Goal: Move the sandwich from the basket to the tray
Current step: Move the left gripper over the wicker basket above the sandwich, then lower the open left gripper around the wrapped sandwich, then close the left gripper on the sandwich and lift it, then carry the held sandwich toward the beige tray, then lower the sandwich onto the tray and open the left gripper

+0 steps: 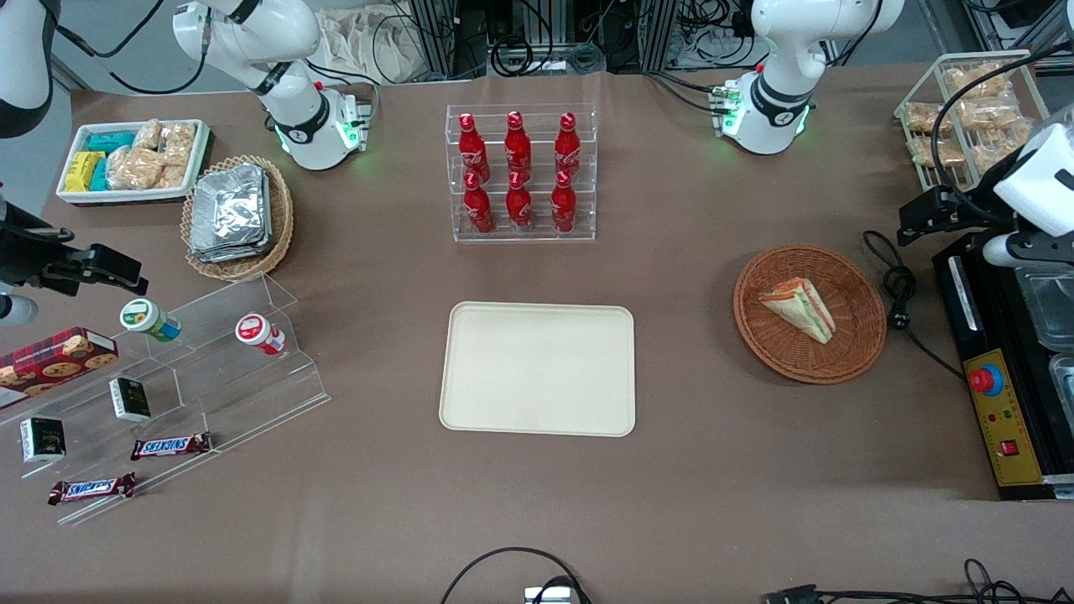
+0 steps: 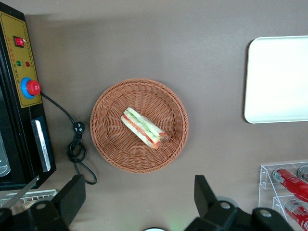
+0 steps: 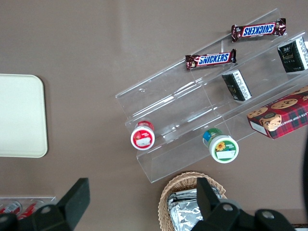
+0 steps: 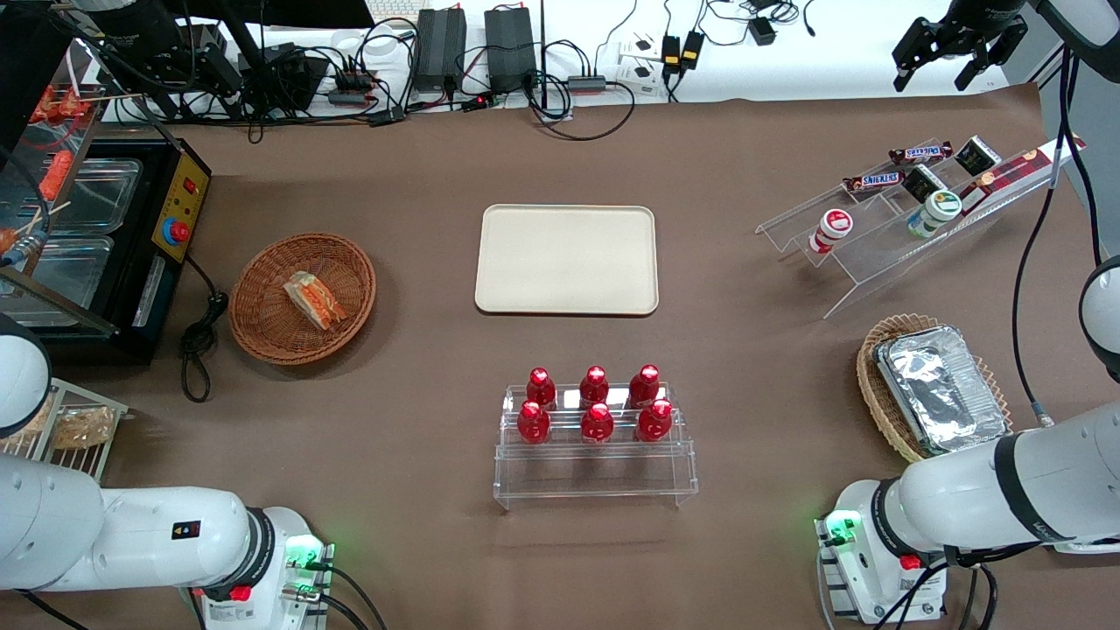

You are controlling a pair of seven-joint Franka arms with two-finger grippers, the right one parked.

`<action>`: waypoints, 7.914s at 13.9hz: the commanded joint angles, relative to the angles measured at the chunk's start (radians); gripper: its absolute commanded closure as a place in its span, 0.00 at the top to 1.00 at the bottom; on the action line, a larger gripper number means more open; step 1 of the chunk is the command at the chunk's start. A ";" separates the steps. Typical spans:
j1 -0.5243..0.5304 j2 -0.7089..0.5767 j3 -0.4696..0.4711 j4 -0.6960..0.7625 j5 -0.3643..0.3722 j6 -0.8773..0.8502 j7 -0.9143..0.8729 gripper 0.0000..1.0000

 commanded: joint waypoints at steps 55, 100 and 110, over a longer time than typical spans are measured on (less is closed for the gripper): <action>-0.022 0.087 -0.022 -0.991 0.172 1.144 -0.784 0.57; -0.283 0.596 -0.360 -0.104 0.260 0.688 -0.509 0.32; -0.321 0.671 -0.357 -0.106 0.350 0.779 -0.620 0.33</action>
